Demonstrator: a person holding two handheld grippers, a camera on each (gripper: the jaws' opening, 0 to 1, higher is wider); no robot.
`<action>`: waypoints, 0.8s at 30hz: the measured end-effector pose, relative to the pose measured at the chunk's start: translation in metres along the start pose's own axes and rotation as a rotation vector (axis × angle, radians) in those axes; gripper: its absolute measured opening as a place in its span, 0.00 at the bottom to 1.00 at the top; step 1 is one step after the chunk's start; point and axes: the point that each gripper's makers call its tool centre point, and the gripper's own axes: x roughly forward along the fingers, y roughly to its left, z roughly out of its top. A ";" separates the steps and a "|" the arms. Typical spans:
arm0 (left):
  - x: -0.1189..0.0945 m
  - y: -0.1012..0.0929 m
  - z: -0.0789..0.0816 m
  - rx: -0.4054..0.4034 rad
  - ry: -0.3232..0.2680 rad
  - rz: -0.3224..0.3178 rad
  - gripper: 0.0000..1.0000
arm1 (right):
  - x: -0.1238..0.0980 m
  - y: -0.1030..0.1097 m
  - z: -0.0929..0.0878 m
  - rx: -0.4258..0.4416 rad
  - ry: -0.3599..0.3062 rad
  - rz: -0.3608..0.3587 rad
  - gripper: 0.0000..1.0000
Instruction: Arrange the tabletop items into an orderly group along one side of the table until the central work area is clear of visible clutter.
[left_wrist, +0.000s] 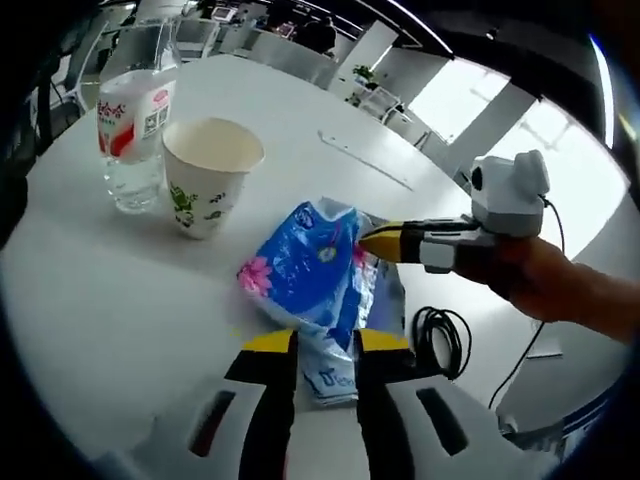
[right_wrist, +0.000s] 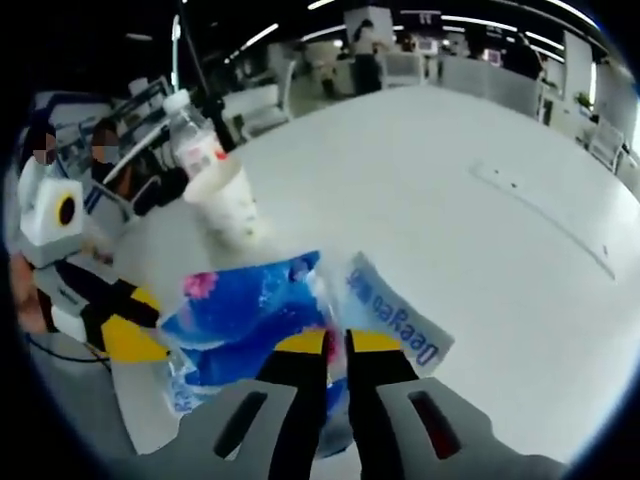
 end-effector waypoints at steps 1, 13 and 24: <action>0.001 0.003 -0.001 0.013 0.007 0.022 0.14 | -0.001 0.001 0.000 -0.004 -0.002 0.001 0.01; -0.002 0.010 0.004 0.013 -0.012 0.033 0.00 | -0.019 -0.003 -0.013 0.029 -0.028 -0.009 0.00; -0.006 -0.005 0.018 0.088 -0.017 0.018 0.00 | -0.052 -0.005 -0.022 0.126 -0.117 -0.065 0.00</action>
